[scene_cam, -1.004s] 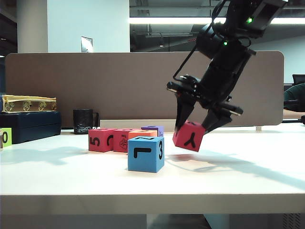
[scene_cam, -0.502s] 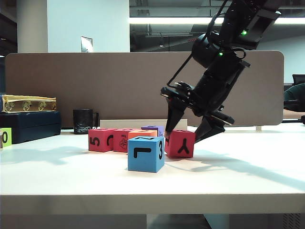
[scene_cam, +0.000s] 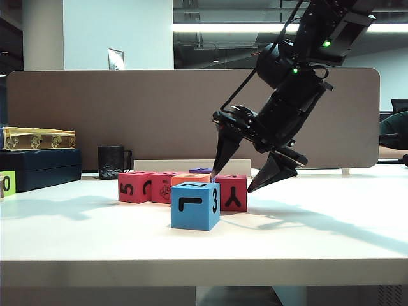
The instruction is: Select the appropriate blocks from the scattered letter blocks on the table and arrange them in a row to spell out "2024".
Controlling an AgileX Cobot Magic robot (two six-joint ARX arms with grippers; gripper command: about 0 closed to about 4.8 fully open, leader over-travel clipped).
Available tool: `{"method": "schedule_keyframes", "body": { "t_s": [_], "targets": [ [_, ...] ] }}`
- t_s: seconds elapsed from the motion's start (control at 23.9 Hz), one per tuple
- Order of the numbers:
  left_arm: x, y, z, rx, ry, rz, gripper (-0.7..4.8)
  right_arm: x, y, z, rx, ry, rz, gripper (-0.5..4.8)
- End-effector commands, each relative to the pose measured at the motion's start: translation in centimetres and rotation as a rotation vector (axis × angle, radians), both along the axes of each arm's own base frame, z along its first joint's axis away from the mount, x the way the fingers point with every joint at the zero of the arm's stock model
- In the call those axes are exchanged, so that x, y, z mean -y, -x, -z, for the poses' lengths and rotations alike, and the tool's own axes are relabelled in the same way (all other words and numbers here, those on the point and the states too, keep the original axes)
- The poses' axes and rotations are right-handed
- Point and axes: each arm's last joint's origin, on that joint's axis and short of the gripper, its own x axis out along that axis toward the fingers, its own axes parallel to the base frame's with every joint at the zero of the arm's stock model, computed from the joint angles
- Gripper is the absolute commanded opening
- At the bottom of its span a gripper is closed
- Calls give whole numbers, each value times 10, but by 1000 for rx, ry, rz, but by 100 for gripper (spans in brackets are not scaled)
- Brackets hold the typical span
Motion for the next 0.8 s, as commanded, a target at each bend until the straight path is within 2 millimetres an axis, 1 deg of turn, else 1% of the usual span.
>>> {"method": "schedule_keyframes", "body": {
  "t_s": [0.04,0.17,0.25,0.33,0.5,0.54,0.63,0.67,0.71,0.75,0.8],
  "targets": [
    [-1,2,-4,24,6,3,-6,-2,-2,-5,30,-18,-3,383],
    [-1,2,-4,23,6,2,-6,-3,-6,-14,71,-33,-1,401],
    [-1,2,-4,21,6,2,-6,-4,-9,-24,93,-33,-4,401],
    [-1,3,-3,11,3,3,-6,-7,-17,-44,142,-31,13,401],
    [-1,3,-3,9,1,2,-6,-7,-21,-61,173,8,25,397],
    [-1,3,-3,9,1,2,-6,-6,-21,-64,171,13,24,385],
    [-1,3,-3,9,1,3,-6,-5,-21,-68,166,33,22,320],
    [-1,3,-3,11,1,3,-6,-4,-21,-68,164,48,17,277],
    [-1,3,-3,14,-7,-1,-6,-2,-19,-68,159,79,-2,180],
    [-2,2,-3,17,-17,-12,-6,0,-19,-67,152,91,-12,144],
    [-2,2,-3,25,-38,-33,-6,3,-17,-64,129,131,-18,82]
  ]
}}
